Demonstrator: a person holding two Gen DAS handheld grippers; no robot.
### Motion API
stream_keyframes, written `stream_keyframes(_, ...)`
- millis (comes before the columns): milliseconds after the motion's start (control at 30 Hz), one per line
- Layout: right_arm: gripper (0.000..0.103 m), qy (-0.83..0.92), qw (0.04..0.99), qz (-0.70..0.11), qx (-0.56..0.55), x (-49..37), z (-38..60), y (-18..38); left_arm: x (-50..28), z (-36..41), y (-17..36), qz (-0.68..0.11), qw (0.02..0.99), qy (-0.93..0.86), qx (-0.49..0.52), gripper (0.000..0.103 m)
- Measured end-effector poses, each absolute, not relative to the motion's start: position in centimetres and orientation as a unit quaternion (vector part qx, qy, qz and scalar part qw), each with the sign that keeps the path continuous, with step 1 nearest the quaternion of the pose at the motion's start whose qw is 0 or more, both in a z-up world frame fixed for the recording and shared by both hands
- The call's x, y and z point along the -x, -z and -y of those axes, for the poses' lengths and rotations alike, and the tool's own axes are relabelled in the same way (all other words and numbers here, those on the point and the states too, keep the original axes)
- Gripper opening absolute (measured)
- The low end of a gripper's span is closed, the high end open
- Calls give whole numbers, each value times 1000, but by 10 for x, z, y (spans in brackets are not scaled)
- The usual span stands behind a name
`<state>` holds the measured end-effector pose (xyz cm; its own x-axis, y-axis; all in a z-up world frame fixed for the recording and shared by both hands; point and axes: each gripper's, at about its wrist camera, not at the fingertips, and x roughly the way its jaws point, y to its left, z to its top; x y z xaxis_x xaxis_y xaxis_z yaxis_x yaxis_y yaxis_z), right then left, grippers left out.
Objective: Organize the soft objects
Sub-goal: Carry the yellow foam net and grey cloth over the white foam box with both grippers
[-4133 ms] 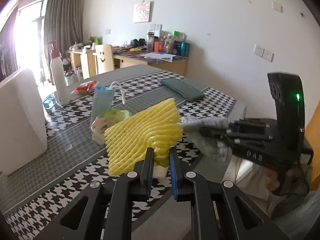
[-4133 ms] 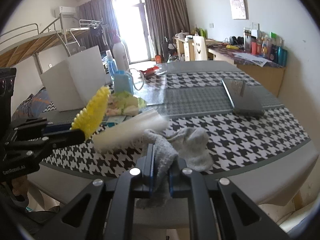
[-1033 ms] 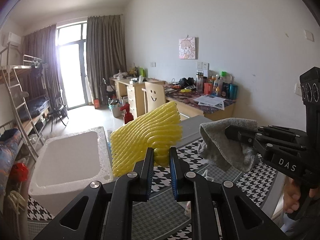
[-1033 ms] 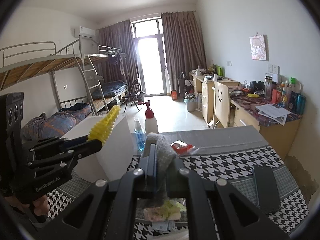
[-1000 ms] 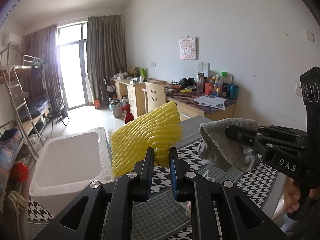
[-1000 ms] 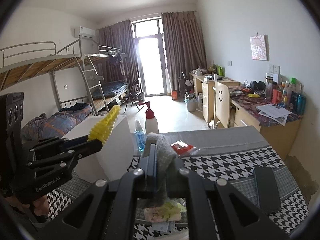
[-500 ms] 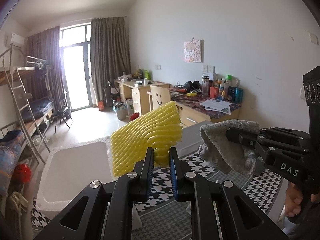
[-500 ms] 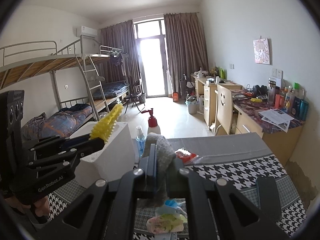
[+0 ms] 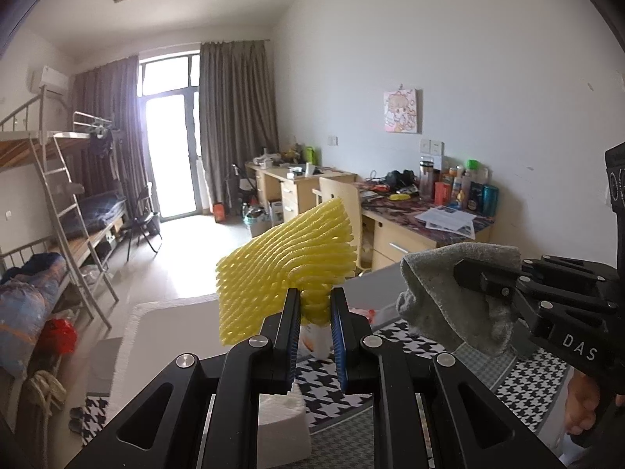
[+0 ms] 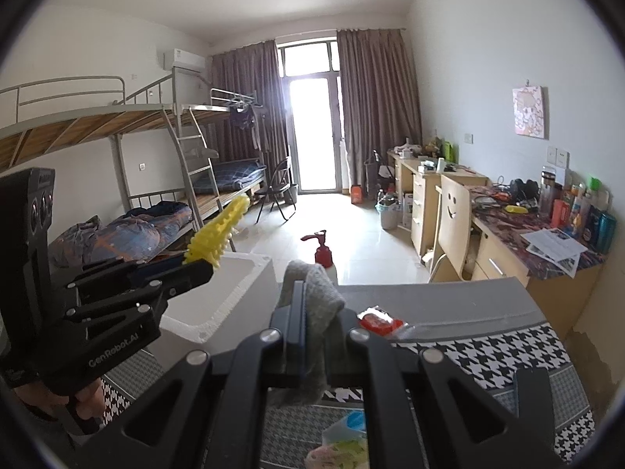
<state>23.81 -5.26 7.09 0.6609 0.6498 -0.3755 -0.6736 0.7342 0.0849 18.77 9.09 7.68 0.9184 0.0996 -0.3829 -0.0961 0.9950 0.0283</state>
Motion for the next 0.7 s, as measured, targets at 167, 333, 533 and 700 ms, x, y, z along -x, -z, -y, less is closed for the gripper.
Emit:
stream_keyframes(167, 9, -375, 906, -192, 34, -238, 43, -75, -188, -97, -78, -194, 979, -65, -3, 16)
stream_keyframes(333, 9, -388, 900, -192, 42, -237, 31, -78, -187, -105, -81, -192, 978, -82, -3, 16)
stream_keyframes(533, 9, -406, 892, -192, 45, -239, 18, -83, -186, -115, -82, -192, 976, -105, 3, 16)
stream_keyframes(700, 9, -419, 886, -192, 50, -239, 6, -86, -186, -121, -80, -192, 973, -125, 6, 16)
